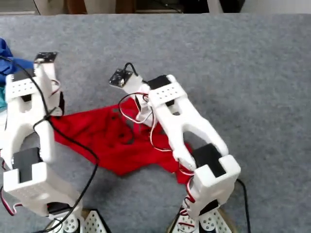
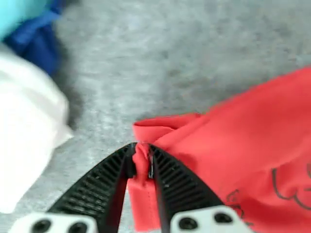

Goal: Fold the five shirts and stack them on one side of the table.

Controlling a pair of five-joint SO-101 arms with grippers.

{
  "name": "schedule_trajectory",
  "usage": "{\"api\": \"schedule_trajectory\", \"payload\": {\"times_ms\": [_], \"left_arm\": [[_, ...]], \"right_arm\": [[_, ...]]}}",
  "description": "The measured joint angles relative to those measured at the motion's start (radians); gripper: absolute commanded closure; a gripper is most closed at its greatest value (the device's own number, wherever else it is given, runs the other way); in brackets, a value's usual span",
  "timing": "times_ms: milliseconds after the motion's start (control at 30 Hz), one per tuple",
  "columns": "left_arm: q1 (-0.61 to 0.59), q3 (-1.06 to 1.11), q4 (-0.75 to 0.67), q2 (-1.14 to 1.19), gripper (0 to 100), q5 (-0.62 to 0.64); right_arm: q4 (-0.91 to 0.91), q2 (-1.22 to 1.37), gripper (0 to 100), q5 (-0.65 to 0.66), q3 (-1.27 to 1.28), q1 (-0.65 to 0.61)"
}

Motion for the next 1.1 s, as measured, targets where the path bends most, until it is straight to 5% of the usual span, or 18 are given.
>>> {"api": "schedule_trajectory", "payload": {"times_ms": [233, 433, 700, 1100], "left_arm": [[-0.043, -0.106, 0.012, 0.083, 98, -0.052], [-0.097, -0.198, 0.015, 0.16, 98, -0.054], [-0.176, -0.276, 0.015, 0.189, 98, -0.054], [-0.253, -0.321, 0.06, 0.198, 98, -0.075]], "right_arm": [[0.041, -0.259, 66.5, -0.018, -0.086, 0.219], [-0.017, -0.219, 66.6, -0.086, -0.157, 0.311], [0.012, 0.176, 66.6, -0.13, -0.514, 0.252], [0.365, 0.799, 70.5, -0.198, -1.303, 0.046]]}}
